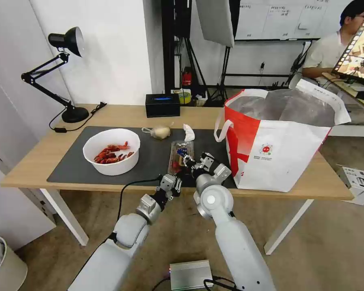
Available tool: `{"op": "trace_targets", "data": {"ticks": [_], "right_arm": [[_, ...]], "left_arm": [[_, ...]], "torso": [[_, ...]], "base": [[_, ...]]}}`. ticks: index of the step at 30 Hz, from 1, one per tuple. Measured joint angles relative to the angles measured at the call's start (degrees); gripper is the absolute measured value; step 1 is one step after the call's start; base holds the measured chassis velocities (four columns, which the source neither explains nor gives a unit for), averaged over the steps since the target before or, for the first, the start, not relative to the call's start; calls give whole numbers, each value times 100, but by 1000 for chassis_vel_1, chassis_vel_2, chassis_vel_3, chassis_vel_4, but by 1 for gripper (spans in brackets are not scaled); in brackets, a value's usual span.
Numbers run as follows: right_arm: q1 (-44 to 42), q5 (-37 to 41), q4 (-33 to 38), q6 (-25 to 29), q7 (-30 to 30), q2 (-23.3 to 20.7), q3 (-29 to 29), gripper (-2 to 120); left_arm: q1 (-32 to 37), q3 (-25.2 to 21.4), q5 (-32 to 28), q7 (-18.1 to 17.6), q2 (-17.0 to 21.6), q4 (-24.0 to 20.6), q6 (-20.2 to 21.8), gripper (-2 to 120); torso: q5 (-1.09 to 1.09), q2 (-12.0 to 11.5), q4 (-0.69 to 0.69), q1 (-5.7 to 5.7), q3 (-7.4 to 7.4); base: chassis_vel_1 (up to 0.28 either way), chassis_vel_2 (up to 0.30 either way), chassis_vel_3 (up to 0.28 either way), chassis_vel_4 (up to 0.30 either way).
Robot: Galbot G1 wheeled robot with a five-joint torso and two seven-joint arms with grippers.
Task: Pick up the trash from the table and place it into the takeout bag.
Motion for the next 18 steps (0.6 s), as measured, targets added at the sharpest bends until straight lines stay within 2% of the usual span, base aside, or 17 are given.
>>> {"op": "trace_targets", "data": {"ticks": [2,4,6,18], "right_arm": [[-2,0,-3,-2,4,-1,5,14],[-1,1,-22,-3,9,-2,21,3],[4,4,-27,-3,10,-2,18,0],[10,13,-66,9,-4,-2,13,0]], "left_arm": [[3,-2,-1,-2,3,-2,0,0],[14,-12,-4,-3,20,-11,0,0],[18,-21,-5,-5,23,-19,0,0],[91,-86,-32,-23,15,-89,1,2]], "torso": [[0,0,0,0,0],[0,0,0,0,0],[0,0,0,0,0],[0,0,0,0,0]], "base": [[0,0,0,0],[0,0,0,0],[0,0,0,0],[0,0,0,0]]}}
